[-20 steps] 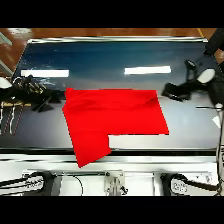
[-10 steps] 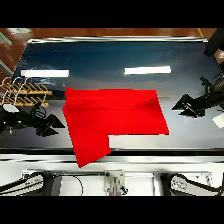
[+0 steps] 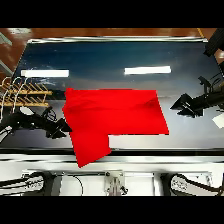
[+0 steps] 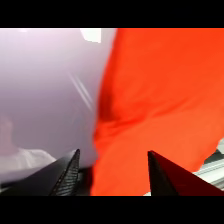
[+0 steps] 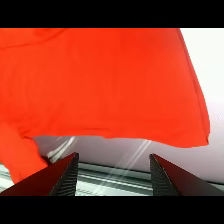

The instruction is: Fold the shirts.

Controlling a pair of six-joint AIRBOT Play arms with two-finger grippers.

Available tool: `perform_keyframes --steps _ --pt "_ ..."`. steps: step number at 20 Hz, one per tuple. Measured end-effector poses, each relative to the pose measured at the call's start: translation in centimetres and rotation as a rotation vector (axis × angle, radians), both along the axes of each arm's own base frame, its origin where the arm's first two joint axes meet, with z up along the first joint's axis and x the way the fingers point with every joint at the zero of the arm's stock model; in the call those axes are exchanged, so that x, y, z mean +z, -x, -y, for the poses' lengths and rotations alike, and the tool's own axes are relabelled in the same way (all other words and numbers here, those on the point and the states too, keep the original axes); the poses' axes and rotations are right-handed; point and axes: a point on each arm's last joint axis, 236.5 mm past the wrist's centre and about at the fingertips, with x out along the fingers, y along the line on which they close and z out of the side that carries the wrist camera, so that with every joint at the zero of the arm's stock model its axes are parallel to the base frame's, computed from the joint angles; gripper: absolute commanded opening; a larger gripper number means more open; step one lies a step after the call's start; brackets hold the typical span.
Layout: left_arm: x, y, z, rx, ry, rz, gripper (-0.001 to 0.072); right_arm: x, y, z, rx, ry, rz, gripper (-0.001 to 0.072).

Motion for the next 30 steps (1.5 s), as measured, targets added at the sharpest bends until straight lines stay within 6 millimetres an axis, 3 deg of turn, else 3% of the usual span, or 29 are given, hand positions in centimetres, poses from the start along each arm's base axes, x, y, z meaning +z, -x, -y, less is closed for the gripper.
perform_keyframes --steps 7,9,10,11,13,14,16,20,23,26,27,28,30 --pt "-0.7 -0.7 1.4 0.026 0.006 0.000 0.0494 0.0 0.0 0.0 0.014 0.000 0.010 0.0549" --pt "-0.8 -0.7 1.8 0.022 0.007 -0.003 0.0383 0.0 0.0 0.0 0.016 0.004 0.009 0.0549" --pt "-1.0 -0.8 1.9 0.021 0.004 -0.001 0.0227 -0.1 0.0 0.1 0.018 0.008 0.008 0.0549" --pt "-1.2 -0.8 2.0 0.018 -0.001 0.004 0.0117 -0.1 0.1 0.2 0.019 0.011 0.007 0.0549" --pt "-1.1 -1.1 2.4 0.027 0.008 0.010 0.0037 -0.3 0.2 0.3 0.021 0.019 0.002 0.0551" --pt "-1.0 -1.2 2.7 0.027 0.017 0.013 0.0037 -0.5 0.4 0.5 0.023 0.030 -0.006 0.0553" --pt "-0.6 -1.3 3.1 0.014 0.034 0.022 0.0037 -1.8 1.5 1.3 0.032 0.067 -0.049 0.0666" --pt "0.6 -1.1 3.8 -0.056 0.076 0.044 0.0037 -5.8 5.6 0.9 0.058 0.064 -0.186 0.0666" --pt "1.3 -1.1 4.1 -0.093 0.095 0.058 0.0037 -8.6 7.4 0.4 0.041 0.057 -0.238 0.0665" --pt "2.0 -1.2 4.2 -0.113 0.103 0.077 0.0037 -10.2 7.6 0.8 0.016 0.084 -0.232 0.0664" --pt "2.1 -1.2 4.2 -0.117 0.105 0.082 0.0037 -10.5 7.4 1.0 0.004 0.096 -0.225 0.0652" --pt "2.2 -1.2 4.2 -0.120 0.105 0.085 0.0037 -10.8 7.2 1.2 -0.010 0.104 -0.220 0.0594" --pt "2.4 -1.2 4.3 -0.124 0.106 0.092 0.0037 -11.2 6.6 1.6 -0.034 0.124 -0.199 0.0593"
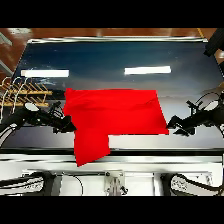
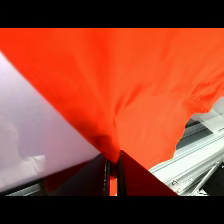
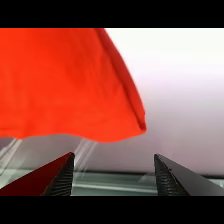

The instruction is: Fold the shirts.

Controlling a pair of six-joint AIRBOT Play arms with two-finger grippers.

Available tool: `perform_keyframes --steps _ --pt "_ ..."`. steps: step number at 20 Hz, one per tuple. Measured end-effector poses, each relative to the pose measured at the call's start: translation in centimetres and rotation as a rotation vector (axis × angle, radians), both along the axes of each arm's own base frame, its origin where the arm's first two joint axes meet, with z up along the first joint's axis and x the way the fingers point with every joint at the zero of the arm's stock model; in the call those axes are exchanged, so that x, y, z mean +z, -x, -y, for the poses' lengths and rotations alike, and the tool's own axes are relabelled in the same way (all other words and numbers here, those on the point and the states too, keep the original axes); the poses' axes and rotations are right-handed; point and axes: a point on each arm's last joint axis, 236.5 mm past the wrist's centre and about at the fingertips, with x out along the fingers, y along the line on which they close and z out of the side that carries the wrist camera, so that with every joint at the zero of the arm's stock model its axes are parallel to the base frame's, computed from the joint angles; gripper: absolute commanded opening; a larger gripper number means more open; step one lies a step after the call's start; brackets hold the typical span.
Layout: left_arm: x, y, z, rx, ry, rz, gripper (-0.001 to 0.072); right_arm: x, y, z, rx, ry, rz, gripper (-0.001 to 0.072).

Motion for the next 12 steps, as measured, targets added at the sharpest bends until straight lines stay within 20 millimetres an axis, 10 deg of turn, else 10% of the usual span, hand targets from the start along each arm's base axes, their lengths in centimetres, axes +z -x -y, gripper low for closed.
perform_keyframes --steps 10,12 --pt "0.5 0.2 0.1 -0.011 0.007 0.005 0.0037 -3.2 -0.8 -2.0 0.008 -0.024 -0.036 0.0528" --pt "0.6 0.2 0.1 -0.012 0.007 0.007 0.0037 -3.7 -1.5 -2.6 0.023 -0.009 -0.015 0.0156"
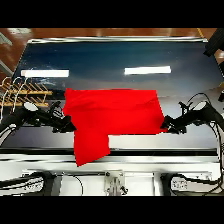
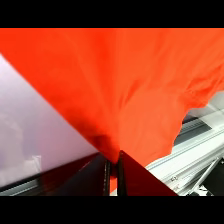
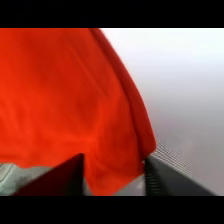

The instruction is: Fold the shirts.

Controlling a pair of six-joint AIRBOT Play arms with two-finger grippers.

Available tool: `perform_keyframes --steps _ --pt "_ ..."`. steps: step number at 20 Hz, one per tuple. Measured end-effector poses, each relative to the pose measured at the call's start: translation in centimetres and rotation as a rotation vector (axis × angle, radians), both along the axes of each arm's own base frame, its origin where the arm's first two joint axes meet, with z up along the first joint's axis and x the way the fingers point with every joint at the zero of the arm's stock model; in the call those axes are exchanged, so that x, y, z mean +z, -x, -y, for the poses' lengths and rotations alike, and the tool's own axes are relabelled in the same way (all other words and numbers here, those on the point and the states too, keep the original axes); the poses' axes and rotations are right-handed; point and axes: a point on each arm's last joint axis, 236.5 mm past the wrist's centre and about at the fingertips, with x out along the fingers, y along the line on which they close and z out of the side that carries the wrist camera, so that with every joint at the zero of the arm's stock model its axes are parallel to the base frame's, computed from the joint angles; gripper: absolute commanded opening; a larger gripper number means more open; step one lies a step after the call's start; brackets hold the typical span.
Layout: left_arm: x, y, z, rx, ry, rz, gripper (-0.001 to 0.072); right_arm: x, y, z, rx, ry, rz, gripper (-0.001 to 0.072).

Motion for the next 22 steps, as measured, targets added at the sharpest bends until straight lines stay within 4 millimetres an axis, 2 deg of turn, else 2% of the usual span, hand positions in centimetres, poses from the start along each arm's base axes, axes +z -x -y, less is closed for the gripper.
perform_keyframes --steps 1,4,5,7,8,10,11,12,13,14,15,16,17,19,21,22 --pt "0.1 0.0 0.0 0.000 0.000 0.003 0.0036 -0.3 -0.4 -0.2 0.002 0.006 0.011 0.0066" --pt "1.3 -1.2 -0.1 -0.001 -0.004 0.051 0.0035 0.2 -1.3 -1.0 0.037 -0.001 0.051 0.0066" --pt "2.4 -2.1 -0.1 -0.001 -0.007 0.092 0.0035 1.4 -2.2 -1.6 0.046 -0.026 0.091 0.0065" --pt "6.2 -5.1 -0.4 -0.003 -0.020 0.237 0.0035 5.5 -4.8 -2.7 0.097 -0.068 0.224 0.0066" --pt "9.3 -7.1 -0.6 -0.011 -0.030 0.353 0.0035 8.6 -6.8 -3.1 0.114 -0.076 0.331 0.0066" --pt "18.1 -10.6 -0.9 -0.024 -0.061 0.638 0.0035 17.5 -11.0 -3.2 0.150 -0.049 0.606 0.0066" --pt "23.5 -11.7 -1.2 -0.021 -0.081 0.794 0.0036 23.6 -12.8 -3.2 0.163 -0.014 0.779 0.0066" --pt "29.7 -12.2 -1.6 -0.007 -0.104 0.967 0.0035 29.7 -13.7 -3.0 0.171 0.034 0.942 0.0066" --pt "36.1 -11.8 -2.1 0.014 -0.133 1.136 0.0036 36.5 -13.7 -2.8 0.179 0.101 1.115 0.0066" --pt "41.9 -10.6 -2.5 0.041 -0.156 1.287 0.0036 42.8 -12.8 -2.6 0.175 0.166 1.273 0.0066" --pt "47.3 -8.7 -2.9 0.073 -0.176 1.429 0.0036 49.0 -10.8 -2.6 0.172 0.237 1.423 0.0066" --pt "52.4 -6.0 -3.2 0.110 -0.189 1.562 0.0036 53.9 -8.5 -2.7 0.163 0.297 1.543 0.0066" --pt "56.5 -3.0 -3.3 0.146 -0.191 1.672 0.0036 58.2 -5.5 -2.9 0.148 0.355 1.648 0.0066" --pt "62.0 2.8 -3.1 0.201 -0.179 1.829 0.0036 64.1 0.4 -3.2 0.105 0.442 1.800 0.0066" --pt "65.0 7.7 -2.9 0.245 -0.165 1.923 0.0035 67.1 5.5 -3.5 0.074 0.515 1.888 0.0066" --pt "65.8 9.3 -3.0 0.268 -0.166 1.951 0.0036 67.8 7.4 -3.5 0.063 0.551 1.907 0.0066"
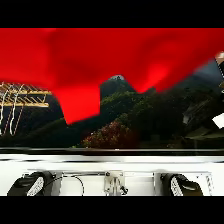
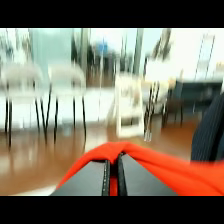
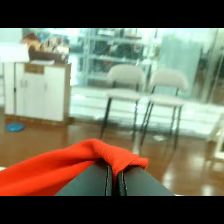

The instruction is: Fold the shirts.

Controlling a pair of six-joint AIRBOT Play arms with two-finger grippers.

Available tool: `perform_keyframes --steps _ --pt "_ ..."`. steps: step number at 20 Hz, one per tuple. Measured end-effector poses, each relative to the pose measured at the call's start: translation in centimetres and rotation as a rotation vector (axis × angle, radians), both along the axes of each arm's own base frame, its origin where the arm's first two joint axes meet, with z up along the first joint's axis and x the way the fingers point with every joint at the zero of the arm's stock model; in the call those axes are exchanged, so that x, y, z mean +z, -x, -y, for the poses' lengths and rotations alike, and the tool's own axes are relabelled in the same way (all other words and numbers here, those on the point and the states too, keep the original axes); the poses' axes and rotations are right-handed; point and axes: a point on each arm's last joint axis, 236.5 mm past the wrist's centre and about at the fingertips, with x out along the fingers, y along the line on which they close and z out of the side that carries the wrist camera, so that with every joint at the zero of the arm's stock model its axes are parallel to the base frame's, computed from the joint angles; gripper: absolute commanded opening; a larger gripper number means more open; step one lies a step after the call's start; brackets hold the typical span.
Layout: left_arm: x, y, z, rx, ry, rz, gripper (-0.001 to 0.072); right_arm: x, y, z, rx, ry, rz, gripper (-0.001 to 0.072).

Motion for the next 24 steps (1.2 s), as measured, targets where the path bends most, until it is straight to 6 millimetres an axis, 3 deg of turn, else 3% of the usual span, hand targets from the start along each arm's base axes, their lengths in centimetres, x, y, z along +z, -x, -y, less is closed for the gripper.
perform_keyframes --steps 2,4,7,9,11,14,16,19,22,24 --pt "0.7 2.0 -0.6 0.047 -0.002 0.031 0.0035 0.4 2.9 0.6 -0.067 0.034 0.021 0.0067" --pt "0.2 2.4 -1.3 0.090 -0.022 0.017 0.0036 0.0 4.3 1.4 -0.122 0.050 0.008 0.0066" --pt "-2.1 0.9 -1.9 0.126 -0.068 -0.079 0.0036 -1.5 4.6 2.3 -0.167 0.062 -0.059 0.0066" --pt "-4.4 -0.8 -2.1 0.128 -0.097 -0.174 0.0036 -3.9 3.3 2.9 -0.176 0.072 -0.167 0.0066" --pt "-7.1 -2.9 -2.4 0.125 -0.119 -0.279 0.0036 -8.4 1.0 3.5 -0.165 0.073 -0.360 0.0066" --pt "-13.1 -7.5 -2.9 0.105 -0.136 -0.488 0.0036 -18.2 -2.6 4.4 -0.138 0.005 -0.731 0.0066" --pt "-18.9 -11.3 -3.4 0.086 -0.132 -0.665 0.0036 -25.2 -4.9 5.1 -0.128 -0.047 -0.946 0.0066" --pt "-29.3 -16.6 -4.1 0.057 -0.109 -0.948 0.0036 -34.9 -9.1 6.2 -0.124 -0.123 -1.163 0.0066" --pt "-38.2 -21.9 -4.4 0.049 -0.062 -1.134 0.0036 -41.5 -15.0 6.4 -0.110 -0.174 -1.216 0.0066" --pt "-42.4 -25.6 -4.6 0.059 -0.024 -1.175 0.0036 -44.4 -20.2 5.4 -0.094 -0.170 -1.162 0.0066"
